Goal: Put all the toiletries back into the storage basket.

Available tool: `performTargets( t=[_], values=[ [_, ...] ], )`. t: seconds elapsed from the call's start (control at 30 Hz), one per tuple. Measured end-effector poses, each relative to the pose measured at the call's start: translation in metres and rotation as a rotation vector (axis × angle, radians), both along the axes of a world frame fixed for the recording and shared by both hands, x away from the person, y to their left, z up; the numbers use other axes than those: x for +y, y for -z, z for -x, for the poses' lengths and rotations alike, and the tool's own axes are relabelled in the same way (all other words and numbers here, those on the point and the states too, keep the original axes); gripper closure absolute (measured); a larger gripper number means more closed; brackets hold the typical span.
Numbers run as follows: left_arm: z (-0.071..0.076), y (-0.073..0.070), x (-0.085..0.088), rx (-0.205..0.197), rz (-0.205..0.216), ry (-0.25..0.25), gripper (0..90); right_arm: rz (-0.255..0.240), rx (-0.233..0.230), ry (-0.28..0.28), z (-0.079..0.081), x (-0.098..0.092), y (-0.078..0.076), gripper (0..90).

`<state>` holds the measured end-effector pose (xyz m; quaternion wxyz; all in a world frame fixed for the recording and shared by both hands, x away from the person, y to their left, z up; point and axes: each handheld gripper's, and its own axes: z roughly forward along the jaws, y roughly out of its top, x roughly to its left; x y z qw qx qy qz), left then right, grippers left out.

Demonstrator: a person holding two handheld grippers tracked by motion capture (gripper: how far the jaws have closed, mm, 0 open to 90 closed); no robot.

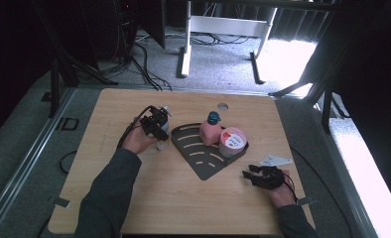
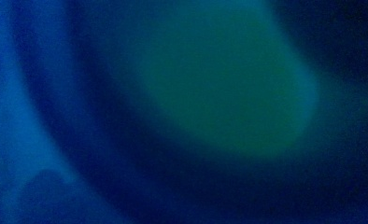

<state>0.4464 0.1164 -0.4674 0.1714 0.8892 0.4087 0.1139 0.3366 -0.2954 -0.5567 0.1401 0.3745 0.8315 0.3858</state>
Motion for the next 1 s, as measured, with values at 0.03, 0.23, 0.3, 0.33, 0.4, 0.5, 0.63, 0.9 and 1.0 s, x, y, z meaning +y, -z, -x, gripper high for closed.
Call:
performTargets(
  t=[0.03, 0.23, 0.3, 0.33, 0.4, 0.5, 0.63, 0.9, 1.0],
  values=[
    [0.0001, -0.0004, -0.0001, 0.003, 0.002, 0.003, 53.0, 0.000, 0.000, 0.000, 0.0000, 0.0001, 0.0000, 57.1],
    [0.0019, -0.0013, -0.0014, -0.001, 0.001, 0.016, 54.5, -0.001, 0.000, 0.000, 0.0000, 0.0000, 0.0000, 57.1],
    [0.0021, -0.0015, -0.0016, 0.000, 0.000, 0.017, 54.8, 0.000, 0.000, 0.000, 0.0000, 0.0000, 0.0000, 57.1],
    [0.0022, -0.0015, -0.0017, 0.000, -0.001, 0.017, 54.9, -0.001, 0.000, 0.000, -0.0001, -0.0001, 0.0001, 57.1],
    [0.0025, -0.0015, -0.0019, -0.003, 0.000, 0.017, 55.0, -0.002, 0.000, -0.001, -0.0001, -0.0002, 0.0001, 57.2],
    [0.0031, -0.0018, -0.0026, -0.003, -0.005, 0.015, 55.1, -0.002, 0.000, -0.001, -0.0001, -0.0002, 0.0001, 57.2],
    [0.0036, -0.0022, -0.0039, -0.004, -0.013, 0.014, 55.2, -0.004, 0.000, -0.001, -0.0002, -0.0004, 0.0002, 57.2],
    [0.0056, -0.0078, -0.0006, -0.018, 0.001, 0.004, 55.2, -0.005, 0.000, -0.001, -0.0003, -0.0005, 0.0002, 57.2],
    [0.0072, -0.0101, 0.0001, -0.025, 0.005, 0.004, 55.2, -0.004, 0.000, -0.001, -0.0002, -0.0005, 0.0002, 57.2]
  ],
)
